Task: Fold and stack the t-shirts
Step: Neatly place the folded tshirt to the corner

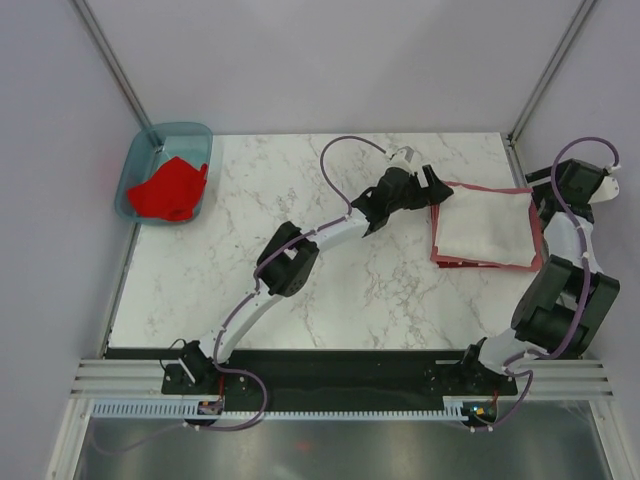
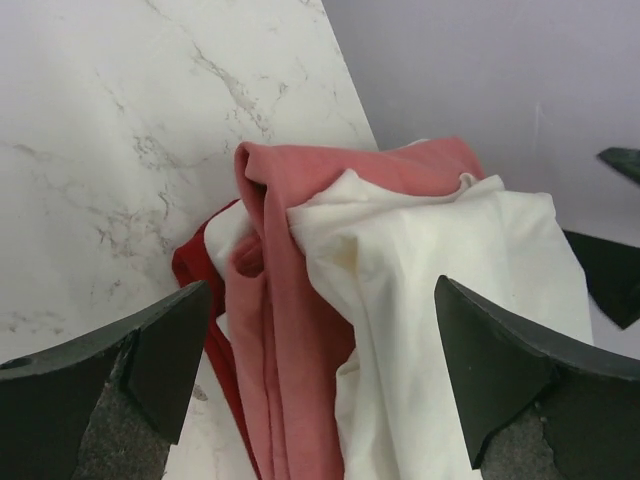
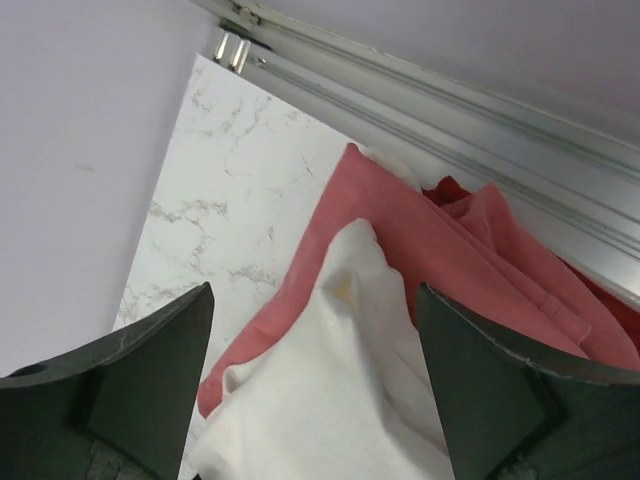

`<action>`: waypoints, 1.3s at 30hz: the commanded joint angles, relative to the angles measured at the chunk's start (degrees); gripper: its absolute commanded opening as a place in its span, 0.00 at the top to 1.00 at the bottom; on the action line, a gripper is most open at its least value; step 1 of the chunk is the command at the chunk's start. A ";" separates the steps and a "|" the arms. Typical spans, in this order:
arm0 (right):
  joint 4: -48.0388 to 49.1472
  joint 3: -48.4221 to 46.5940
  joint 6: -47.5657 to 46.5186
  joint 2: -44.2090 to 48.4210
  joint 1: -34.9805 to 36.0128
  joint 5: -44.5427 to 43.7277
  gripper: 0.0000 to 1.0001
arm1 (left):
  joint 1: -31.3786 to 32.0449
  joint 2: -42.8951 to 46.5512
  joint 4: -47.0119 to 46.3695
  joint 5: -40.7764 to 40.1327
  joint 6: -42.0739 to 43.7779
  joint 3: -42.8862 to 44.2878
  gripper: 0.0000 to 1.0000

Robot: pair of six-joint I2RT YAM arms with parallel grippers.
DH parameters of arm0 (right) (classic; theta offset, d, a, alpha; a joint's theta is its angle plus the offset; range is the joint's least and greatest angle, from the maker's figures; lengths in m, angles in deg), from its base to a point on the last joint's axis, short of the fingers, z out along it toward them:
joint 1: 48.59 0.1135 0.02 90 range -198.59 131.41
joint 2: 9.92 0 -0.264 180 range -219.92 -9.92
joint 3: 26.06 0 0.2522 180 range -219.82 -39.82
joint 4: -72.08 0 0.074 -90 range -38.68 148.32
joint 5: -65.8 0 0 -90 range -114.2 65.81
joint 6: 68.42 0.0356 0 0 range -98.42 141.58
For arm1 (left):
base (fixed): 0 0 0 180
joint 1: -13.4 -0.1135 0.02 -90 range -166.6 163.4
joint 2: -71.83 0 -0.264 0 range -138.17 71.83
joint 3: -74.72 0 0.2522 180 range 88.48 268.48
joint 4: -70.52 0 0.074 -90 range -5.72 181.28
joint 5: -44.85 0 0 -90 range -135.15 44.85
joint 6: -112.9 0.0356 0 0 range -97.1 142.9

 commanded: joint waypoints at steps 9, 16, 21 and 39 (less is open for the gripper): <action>-3.89 -3.36 -8.82 14.12 7.85 -4.21 0.38 | 0.40 17.05 -6.61 -0.23 5.31 -14.79 0.00; 3.92 8.84 -1.09 13.61 2.35 8.33 0.68 | 0.40 22.50 -9.15 2.22 3.29 -23.94 0.00; 16.50 15.10 5.77 5.70 -2.25 16.57 0.80 | 0.40 23.12 -9.50 3.99 2.58 -25.09 0.00; 1.74 6.58 -11.69 24.92 13.73 -8.50 0.47 | -3.81 53.59 10.23 -4.79 11.90 -45.65 0.00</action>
